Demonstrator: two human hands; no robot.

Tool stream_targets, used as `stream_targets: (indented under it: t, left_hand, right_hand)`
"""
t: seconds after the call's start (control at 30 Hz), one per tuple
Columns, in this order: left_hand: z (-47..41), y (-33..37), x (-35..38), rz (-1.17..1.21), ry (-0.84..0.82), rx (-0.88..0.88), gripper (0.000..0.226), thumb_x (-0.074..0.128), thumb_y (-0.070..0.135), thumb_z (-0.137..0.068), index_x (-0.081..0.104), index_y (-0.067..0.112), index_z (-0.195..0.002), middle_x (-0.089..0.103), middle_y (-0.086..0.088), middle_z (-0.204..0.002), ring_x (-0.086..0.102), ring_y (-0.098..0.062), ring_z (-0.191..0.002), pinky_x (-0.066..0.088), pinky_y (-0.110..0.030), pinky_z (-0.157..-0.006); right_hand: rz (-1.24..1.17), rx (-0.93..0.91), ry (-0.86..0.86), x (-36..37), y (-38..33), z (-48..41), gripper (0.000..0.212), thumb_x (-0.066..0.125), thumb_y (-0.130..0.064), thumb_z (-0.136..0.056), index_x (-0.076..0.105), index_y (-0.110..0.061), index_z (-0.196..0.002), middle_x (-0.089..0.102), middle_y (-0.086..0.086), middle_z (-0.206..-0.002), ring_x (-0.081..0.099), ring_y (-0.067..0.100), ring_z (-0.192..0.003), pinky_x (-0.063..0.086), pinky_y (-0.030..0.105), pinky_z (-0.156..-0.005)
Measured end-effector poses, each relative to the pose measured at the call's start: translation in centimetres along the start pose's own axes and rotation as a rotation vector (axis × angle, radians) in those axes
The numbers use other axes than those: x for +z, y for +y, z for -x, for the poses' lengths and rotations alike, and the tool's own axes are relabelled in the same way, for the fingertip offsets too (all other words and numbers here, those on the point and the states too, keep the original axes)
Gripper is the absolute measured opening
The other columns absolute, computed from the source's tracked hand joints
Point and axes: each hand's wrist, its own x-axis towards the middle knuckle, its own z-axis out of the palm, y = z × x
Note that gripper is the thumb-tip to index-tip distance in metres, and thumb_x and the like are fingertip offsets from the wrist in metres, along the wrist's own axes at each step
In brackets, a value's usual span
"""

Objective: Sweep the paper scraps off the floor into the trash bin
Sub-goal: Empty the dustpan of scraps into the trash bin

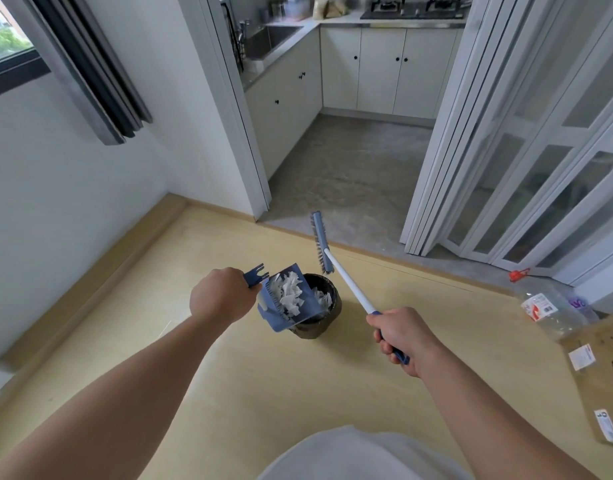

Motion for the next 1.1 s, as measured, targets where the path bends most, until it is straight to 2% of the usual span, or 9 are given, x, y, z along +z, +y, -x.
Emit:
stream_targets:
  t: [0.17,0.37,0.67,0.77,0.93,1.1]
  left_hand:
    - [-0.2,0.7,0.0,-0.079,0.023,0.064,0.044,0.051,0.053,-0.094,0.053,0.020,-0.065,0.058,0.003,-0.065,0.058,-0.021,-0.057,0.038,-0.022,-0.049]
    - [-0.8,1.1,-0.2,-0.061,0.036,0.062,0.044,0.052,0.053,-0.094,0.056,0.020,-0.066,0.058,0.002,-0.063,0.056,-0.019,-0.054,0.041,-0.022,-0.049]
    - [-0.6,1.1,-0.5,-0.104,0.055,0.104,0.046,0.051,0.053,-0.095,0.052,0.020,-0.063,0.056,0.003,-0.062,0.050,-0.016,-0.049,0.035,-0.021,-0.047]
    - [-0.4,1.2,-0.5,-0.160,0.053,0.145,0.044,0.049,0.055,-0.095,0.056,0.020,-0.069,0.056,0.003,-0.063,0.052,-0.017,-0.051,0.036,-0.021,-0.047]
    - [-0.8,0.9,-0.9,-0.113,0.061,0.119,0.046,0.051,0.054,-0.096,0.051,0.020,-0.064,0.057,0.002,-0.063,0.052,-0.018,-0.052,0.038,-0.022,-0.048]
    - [-0.7,0.9,-0.5,-0.130,0.072,0.142,0.045,0.049,0.057,-0.095,0.054,0.022,-0.068,0.058,0.003,-0.065,0.057,-0.020,-0.057,0.040,-0.023,-0.049]
  right_hand:
    - [0.008,0.004,0.002,-0.4,0.2,-0.2,0.016,0.056,-0.015,-0.095,0.066,-0.003,-0.095,0.048,0.004,-0.061,0.036,0.012,-0.040,0.028,0.020,-0.037]
    - [0.001,0.027,-0.003,-0.7,0.6,-0.2,0.015,0.056,-0.015,-0.095,0.065,-0.003,-0.097,0.049,0.004,-0.062,0.035,0.011,-0.040,0.028,0.020,-0.037]
    - [-0.014,0.040,0.004,-0.7,0.8,0.0,0.018,0.057,-0.015,-0.096,0.065,0.001,-0.098,0.048,0.005,-0.062,0.035,0.011,-0.040,0.027,0.019,-0.036]
    - [-0.021,0.040,0.005,-0.7,1.0,0.1,0.017,0.056,-0.015,-0.096,0.064,0.000,-0.098,0.049,0.005,-0.063,0.035,0.011,-0.041,0.027,0.019,-0.037]
    - [-0.013,0.035,0.006,-0.6,1.3,0.3,0.018,0.056,-0.016,-0.095,0.064,0.000,-0.095,0.049,0.005,-0.062,0.035,0.012,-0.040,0.028,0.020,-0.037]
    - [-0.026,0.035,0.002,-0.8,1.5,0.7,0.018,0.056,-0.015,-0.095,0.065,0.001,-0.099,0.049,0.005,-0.063,0.035,0.011,-0.041,0.028,0.020,-0.037]
